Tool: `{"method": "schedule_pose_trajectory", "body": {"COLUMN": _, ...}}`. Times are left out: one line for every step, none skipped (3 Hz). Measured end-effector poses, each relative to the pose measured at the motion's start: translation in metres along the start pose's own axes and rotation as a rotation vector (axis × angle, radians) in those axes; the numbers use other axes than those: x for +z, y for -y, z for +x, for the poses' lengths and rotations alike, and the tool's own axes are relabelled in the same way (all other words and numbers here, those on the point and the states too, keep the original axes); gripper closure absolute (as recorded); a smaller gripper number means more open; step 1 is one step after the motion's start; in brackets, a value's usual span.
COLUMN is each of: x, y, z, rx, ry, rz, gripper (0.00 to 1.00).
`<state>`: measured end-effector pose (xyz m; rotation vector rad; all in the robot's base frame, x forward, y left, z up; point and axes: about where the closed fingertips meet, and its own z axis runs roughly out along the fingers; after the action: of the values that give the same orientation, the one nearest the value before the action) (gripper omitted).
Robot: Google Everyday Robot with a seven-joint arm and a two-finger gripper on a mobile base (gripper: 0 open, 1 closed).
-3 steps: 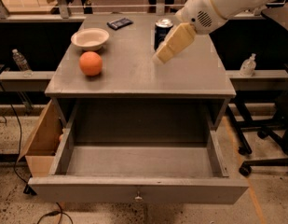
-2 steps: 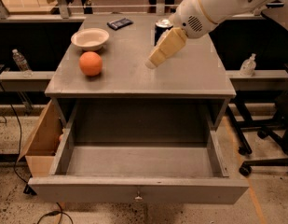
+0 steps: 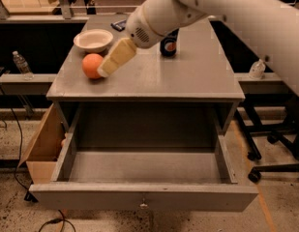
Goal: Place orange into top drawer
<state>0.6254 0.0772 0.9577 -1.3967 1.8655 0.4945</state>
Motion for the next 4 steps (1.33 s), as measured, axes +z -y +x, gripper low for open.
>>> {"method": "schedule_pose_trajectory", "body": {"x": 0.040, "y": -0.002, "z": -0.027, "rx": 0.042, "ry": 0.018, "rz": 0.015, "gripper": 0.00}}
{"method": "schedule_pose_trajectory", "body": {"x": 0.068, "y": 0.001, "z": -0.041, "rx": 0.082, "ry": 0.031, "rz": 0.027, "gripper": 0.00}}
{"method": "schedule_pose_trajectory", "body": {"x": 0.087, "y": 0.007, "z": -0.038, "rx": 0.102, "ry": 0.035, "rz": 0.018, "gripper": 0.00}}
{"method": "schedule_pose_trajectory", "body": {"x": 0.105, "y": 0.009, "z": -0.032, "rx": 0.103, "ry": 0.030, "rz": 0.004, "gripper": 0.00}}
